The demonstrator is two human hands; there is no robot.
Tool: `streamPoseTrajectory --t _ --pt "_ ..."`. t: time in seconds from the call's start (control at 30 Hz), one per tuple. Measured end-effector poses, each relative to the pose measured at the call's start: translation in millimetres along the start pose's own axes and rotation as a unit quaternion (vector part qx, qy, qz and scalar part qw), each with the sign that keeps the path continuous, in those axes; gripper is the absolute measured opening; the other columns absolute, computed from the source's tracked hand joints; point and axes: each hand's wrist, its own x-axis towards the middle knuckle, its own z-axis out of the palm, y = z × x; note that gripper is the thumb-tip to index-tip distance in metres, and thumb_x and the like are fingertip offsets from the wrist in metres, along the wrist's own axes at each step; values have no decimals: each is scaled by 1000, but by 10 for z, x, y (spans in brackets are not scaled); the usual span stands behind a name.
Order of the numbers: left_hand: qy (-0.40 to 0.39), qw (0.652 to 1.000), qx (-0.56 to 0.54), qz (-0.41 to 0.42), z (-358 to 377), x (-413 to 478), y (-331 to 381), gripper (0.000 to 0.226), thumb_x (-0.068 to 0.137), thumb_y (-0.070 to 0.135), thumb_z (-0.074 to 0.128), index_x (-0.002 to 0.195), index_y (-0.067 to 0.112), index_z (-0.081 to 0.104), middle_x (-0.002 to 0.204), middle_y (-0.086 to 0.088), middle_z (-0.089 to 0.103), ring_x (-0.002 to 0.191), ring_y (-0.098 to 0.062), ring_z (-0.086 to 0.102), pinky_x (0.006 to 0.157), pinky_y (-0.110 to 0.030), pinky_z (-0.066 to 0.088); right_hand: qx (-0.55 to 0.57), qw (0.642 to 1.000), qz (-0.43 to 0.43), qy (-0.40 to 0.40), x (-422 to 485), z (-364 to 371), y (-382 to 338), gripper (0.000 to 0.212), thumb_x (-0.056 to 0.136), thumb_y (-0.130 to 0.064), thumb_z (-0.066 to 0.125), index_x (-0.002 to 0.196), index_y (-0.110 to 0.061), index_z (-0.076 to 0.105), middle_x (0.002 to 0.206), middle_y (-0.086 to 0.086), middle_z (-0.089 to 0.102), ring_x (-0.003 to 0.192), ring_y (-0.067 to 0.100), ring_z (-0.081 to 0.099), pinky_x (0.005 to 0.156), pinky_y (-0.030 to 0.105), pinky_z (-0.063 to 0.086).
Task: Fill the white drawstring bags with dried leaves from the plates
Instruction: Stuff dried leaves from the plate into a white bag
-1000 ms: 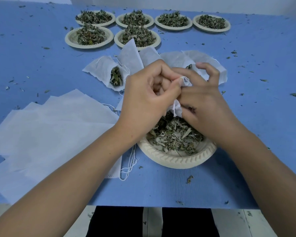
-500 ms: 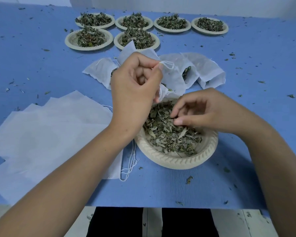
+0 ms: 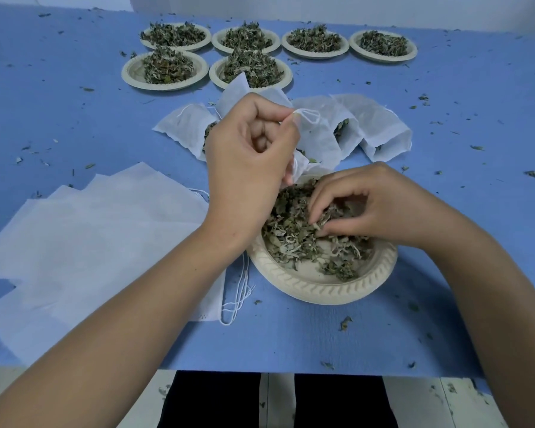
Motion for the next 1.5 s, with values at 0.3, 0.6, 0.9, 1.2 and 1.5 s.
streamPoseTrajectory --t 0.3,0.6,0.9,1.2,1.5 --pt "-33 999 4 -19 15 5 -29 14 92 5 63 79 10 59 47 4 50 37 -6 46 41 -21 43 230 938 -112 235 -44 -108 -38 16 65 -14 85 74 -19 73 77 -9 72 72 18 64 68 25 52" --pt "-91 996 13 -3 37 -35 -39 14 92 6 64 80 12 59 48 8 54 38 -8 49 43 -21 42 167 909 -96 369 21 173 -77 30 71 2 80 85 -15 58 80 -6 66 80 7 65 78 22 53" --pt "-64 998 5 13 27 -21 -56 13 92 4 63 80 8 60 46 8 51 38 -5 49 44 -19 40 -16 961 -121 247 33 81 27 26 87 -23 66 108 -9 61 106 -1 58 101 16 58 89 30 45" --pt "-67 998 11 11 35 -24 -48 16 91 5 64 78 13 59 46 9 52 37 -4 48 43 -17 40 18 927 -176 331 29 83 -23 11 82 3 73 88 -3 66 96 11 61 86 19 61 74 29 50" --pt "-63 997 29 31 37 -48 -47 10 92 4 63 82 6 60 49 2 52 41 -13 51 45 -24 42 -136 963 -138 185 31 102 20 18 95 -13 47 94 -1 61 108 -3 50 100 11 44 91 15 33"
